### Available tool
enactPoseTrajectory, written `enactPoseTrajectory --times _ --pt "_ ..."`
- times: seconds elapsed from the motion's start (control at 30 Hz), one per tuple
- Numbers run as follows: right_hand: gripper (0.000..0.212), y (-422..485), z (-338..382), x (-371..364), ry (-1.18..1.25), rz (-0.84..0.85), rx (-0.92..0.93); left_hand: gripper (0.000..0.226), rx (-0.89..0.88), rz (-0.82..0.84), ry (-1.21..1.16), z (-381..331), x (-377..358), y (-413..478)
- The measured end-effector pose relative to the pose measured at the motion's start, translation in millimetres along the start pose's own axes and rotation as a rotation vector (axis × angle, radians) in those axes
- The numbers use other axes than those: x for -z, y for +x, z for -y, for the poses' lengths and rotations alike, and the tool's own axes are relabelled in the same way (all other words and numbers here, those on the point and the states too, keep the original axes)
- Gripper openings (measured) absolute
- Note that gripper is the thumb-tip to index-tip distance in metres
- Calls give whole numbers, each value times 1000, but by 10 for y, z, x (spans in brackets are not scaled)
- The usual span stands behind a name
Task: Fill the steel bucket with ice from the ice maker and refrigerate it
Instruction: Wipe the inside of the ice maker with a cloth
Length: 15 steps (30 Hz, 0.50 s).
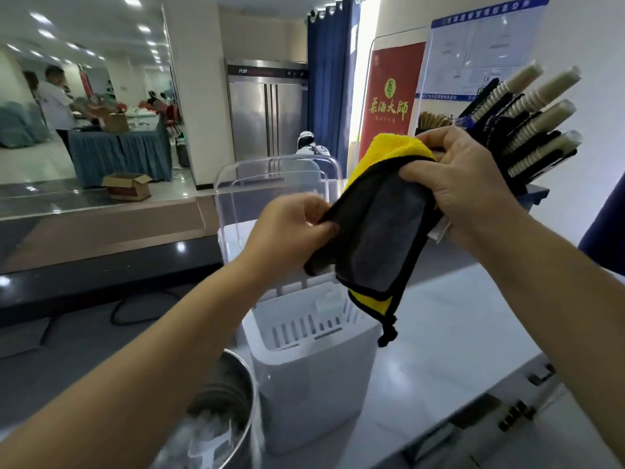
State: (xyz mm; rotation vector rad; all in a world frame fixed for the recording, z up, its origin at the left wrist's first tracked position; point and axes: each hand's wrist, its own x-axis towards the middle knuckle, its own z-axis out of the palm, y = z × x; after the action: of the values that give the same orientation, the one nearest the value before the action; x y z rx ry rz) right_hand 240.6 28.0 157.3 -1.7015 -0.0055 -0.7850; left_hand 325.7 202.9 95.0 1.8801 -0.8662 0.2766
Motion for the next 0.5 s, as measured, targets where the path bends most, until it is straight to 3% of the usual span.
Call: enactPoseTrajectory --times 0.17,0.37,0.5 --pt "29 108 -140 570 -96 44 -9 13 126 166 187 -36 -501 -184" --pt "14 235 -512 1372 -417 161 -40 14 316 -131 -91 -94 -833 -193" --pt "11 309 -715 1769 -526 197 -108 14 302 -223 -282 -305 -1027 -126"
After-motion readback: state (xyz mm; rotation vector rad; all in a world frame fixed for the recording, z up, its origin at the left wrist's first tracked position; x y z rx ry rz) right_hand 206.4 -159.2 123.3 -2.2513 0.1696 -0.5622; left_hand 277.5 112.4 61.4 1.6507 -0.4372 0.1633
